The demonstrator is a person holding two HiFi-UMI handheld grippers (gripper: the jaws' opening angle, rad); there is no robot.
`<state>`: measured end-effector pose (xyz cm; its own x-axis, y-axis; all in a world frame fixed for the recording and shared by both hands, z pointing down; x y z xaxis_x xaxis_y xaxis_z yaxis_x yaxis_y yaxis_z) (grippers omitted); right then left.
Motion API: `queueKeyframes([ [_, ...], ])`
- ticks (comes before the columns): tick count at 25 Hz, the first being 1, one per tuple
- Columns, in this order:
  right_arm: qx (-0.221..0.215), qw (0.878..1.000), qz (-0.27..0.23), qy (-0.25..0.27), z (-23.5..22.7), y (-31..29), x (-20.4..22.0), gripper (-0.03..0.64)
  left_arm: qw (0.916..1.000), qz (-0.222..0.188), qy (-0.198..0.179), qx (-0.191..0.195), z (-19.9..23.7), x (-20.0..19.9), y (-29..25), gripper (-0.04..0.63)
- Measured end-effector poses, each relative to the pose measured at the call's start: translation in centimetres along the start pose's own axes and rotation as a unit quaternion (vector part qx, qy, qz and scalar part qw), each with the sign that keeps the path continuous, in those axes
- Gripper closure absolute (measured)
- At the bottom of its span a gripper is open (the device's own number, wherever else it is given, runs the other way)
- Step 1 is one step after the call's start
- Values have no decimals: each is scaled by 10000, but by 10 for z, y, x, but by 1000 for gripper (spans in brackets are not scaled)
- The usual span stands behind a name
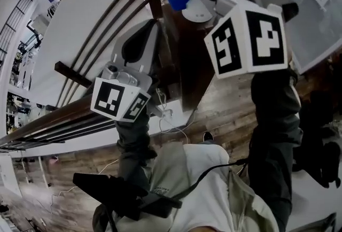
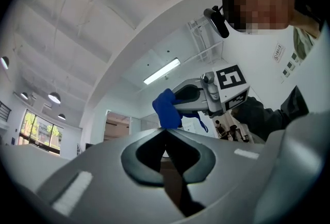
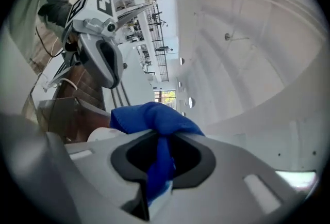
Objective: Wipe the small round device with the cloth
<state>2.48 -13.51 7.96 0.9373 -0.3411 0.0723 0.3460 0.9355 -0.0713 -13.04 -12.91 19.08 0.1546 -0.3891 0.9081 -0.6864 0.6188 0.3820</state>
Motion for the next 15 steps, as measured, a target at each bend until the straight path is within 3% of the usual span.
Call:
queueKeyframes([
  [4,-178,9957,177,887,39,-9,-36,546,9999,-40,122,-36,11,1,7,591],
  [6,-465,9911,334,1199,64,-15,-45,546,9998,-42,192,-32,15,4,10,591],
  [10,-1068,9866,527,1118,93,-17,-48,546,9995,-22,295,67,21,8,15,591],
  [12,-865,9911,387,934,87,-8,-47,546,9994,-9,336,117,23,9,20,591],
  [15,99,9997,40,236,56,17,-30,546,9991,9,368,197,25,12,26,591],
])
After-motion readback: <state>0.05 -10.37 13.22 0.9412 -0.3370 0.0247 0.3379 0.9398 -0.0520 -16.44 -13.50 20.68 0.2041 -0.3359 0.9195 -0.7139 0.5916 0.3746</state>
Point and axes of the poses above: the fingertips, and each gripper's own axes: y backward along the fingers, z to its left, x out of its underside, the point moved 9 cm from there along y, backward along the fingers, and after that the axes turned 2 degrees about -y, right-handed, at the moved point
